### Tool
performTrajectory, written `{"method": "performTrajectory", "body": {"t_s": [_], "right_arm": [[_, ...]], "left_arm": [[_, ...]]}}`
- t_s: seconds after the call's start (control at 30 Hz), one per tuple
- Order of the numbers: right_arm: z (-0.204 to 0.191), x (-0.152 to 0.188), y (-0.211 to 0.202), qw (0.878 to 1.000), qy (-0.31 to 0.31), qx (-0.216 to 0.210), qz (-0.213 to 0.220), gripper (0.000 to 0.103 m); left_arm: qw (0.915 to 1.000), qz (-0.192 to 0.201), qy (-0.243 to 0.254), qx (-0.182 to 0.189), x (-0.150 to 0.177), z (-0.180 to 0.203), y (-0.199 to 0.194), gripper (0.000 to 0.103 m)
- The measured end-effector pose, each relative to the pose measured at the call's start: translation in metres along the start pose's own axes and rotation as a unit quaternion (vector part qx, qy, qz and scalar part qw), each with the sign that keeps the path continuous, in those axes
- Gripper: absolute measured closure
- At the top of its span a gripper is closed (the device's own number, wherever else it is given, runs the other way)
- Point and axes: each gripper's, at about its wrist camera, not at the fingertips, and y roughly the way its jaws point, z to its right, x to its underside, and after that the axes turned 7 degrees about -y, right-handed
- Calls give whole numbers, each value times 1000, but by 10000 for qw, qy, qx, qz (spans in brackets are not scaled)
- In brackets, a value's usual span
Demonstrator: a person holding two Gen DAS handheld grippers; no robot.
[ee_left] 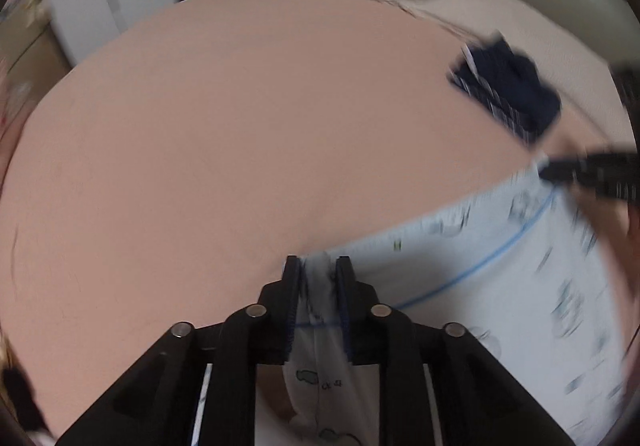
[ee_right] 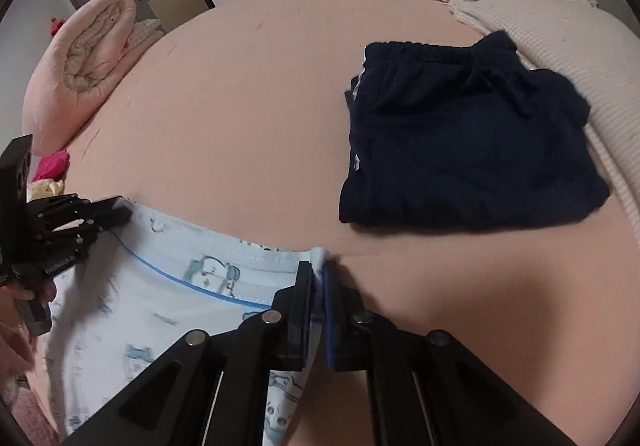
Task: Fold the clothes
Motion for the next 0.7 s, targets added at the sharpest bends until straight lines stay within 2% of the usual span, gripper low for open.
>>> {"method": "performTrajectory", "body": {"t_s": [0.03, 0.07, 0.1, 0.17, 0.2, 0.23, 0.3, 0.37, 0.4, 0.43, 0.47, 0.53, 0.6, 0.63, 0.7], "right_arm": [[2, -1, -8, 10000, 73, 46, 46, 78], [4, 0, -18, 9996, 136, 60, 235, 72], [5, 2, -31, 9988, 175, 147, 424, 62], [1, 7, -51, 9967, 109, 504, 632, 62], [-4, 10, -56, 9967, 18, 514, 623, 62], [-15, 15, -60, 9982, -147, 311, 484, 62], [-49, 32, -59, 9975, -652, -269, -11, 62], [-84, 53, -50, 9893, -1289, -451, -510, 62], [-99, 69, -42, 9826, -1646, -360, -784, 62], [-105, 83, -33, 9775, -1829, -196, -1032, 62], [-100, 87, -29, 9787, -1768, -96, -1034, 62], [-93, 94, -36, 9839, -1554, 35, -887, 63], [-97, 101, -60, 9871, -1442, 163, -670, 62], [-105, 108, -74, 9872, -1516, 40, -502, 62], [-125, 125, -92, 9846, -1676, -209, -445, 62]], "left_arm": [[9997, 239, -13, -74, 0, -1, -14, 67], [9989, 420, 78, -189, 2, 0, -28, 58], [9985, 447, 290, -146, 7, 5, -37, 50], [9967, 222, 763, 192, 17, 21, -42, 50], [9943, -36, 966, 448, 23, 30, -37, 50], [9911, -226, 1154, 621, 29, 41, -30, 50], [9843, -470, 1680, 286, 50, 64, -10, 50], [9731, -692, 2176, -299, 72, 83, 13, 47], [9729, -576, 2183, -506, 78, 87, 15, 44], [9768, -422, 2012, -595, 78, 88, 8, 44], [9806, -363, 1800, -681, 77, 88, -2, 45], [9874, -169, 1514, -436, 83, 91, -36, 45], [9894, -153, 1440, -97, 98, 98, -66, 45], [9897, -166, 1420, 74, 107, 101, -80, 45], [9884, -400, 1462, 109, 125, 111, -86, 45]]}}
